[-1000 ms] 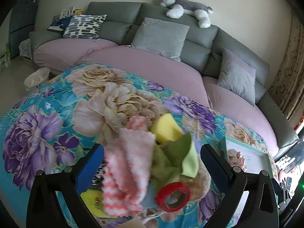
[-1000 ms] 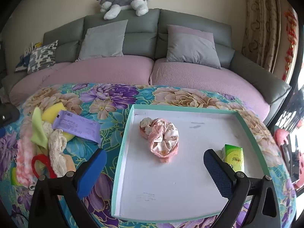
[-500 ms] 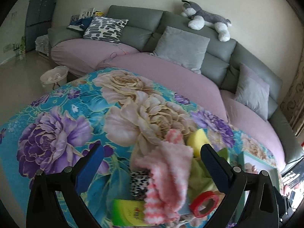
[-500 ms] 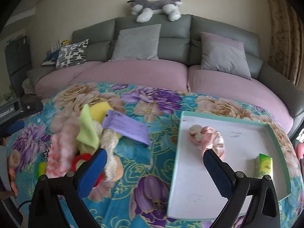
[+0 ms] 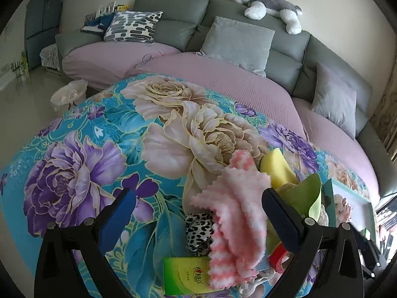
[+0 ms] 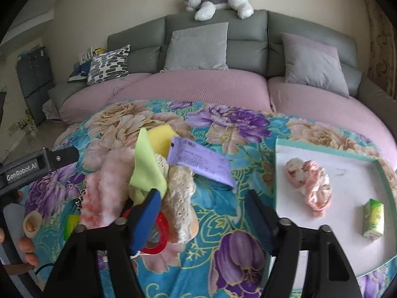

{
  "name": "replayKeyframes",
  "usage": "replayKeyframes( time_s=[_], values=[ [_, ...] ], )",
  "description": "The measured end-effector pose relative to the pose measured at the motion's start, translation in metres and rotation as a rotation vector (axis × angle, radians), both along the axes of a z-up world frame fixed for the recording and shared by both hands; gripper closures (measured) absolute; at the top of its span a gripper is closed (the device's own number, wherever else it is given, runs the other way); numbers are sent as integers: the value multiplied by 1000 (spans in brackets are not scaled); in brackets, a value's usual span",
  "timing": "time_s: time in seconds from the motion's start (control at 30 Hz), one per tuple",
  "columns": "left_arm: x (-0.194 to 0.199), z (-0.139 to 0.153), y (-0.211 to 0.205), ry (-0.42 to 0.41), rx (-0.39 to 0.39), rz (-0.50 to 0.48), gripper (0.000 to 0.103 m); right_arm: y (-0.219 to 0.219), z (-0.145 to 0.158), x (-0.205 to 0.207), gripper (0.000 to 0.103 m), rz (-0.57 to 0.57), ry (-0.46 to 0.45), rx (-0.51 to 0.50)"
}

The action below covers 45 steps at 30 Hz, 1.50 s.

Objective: Organize soft objects
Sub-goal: 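Grasp the cream lace cloth with the right tool while the left grasps the pink-white knitted cloth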

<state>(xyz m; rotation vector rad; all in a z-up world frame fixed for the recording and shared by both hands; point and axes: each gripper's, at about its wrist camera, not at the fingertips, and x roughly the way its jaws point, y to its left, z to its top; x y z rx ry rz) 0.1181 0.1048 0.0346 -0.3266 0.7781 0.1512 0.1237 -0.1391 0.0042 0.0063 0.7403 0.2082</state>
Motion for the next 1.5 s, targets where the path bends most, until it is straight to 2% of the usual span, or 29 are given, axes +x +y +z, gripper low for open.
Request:
replayKeyframes(
  time_s=[0.13, 0.47, 0.53, 0.6, 0.67, 0.77, 0.93, 1.0, 1.1, 1.5],
  values=[
    [3, -5, -1, 8, -39, -31, 2, 1, -8, 5, 41, 2, 33, 26],
    [10, -14, -22, 33, -12, -116, 3, 7, -24, 10, 59, 43, 96, 54],
    [12, -18, -27, 47, 4, -132, 7, 5, -26, 12, 59, 39, 104, 69],
    [15, -23, -33, 67, 16, -150, 22, 3, -29, 13, 59, 35, 118, 82],
    [18, -29, -38, 94, 19, -175, 28, 2, -32, 14, 59, 28, 130, 84],
    [19, -31, -44, 111, 48, -189, 33, 2, -35, 16, 64, 27, 143, 94],
    [13, -20, -47, 72, 85, -188, 36, 4, -37, 15, 68, 40, 155, 93],
    [14, -19, -51, 73, 89, -209, 48, 3, -37, 15, 69, 41, 158, 100],
    [17, -24, -58, 100, 100, -236, 59, 2, -38, 15, 71, 42, 165, 115],
    [16, -23, -71, 95, 115, -283, 77, 2, -39, 16, 73, 43, 179, 133]
  ],
)
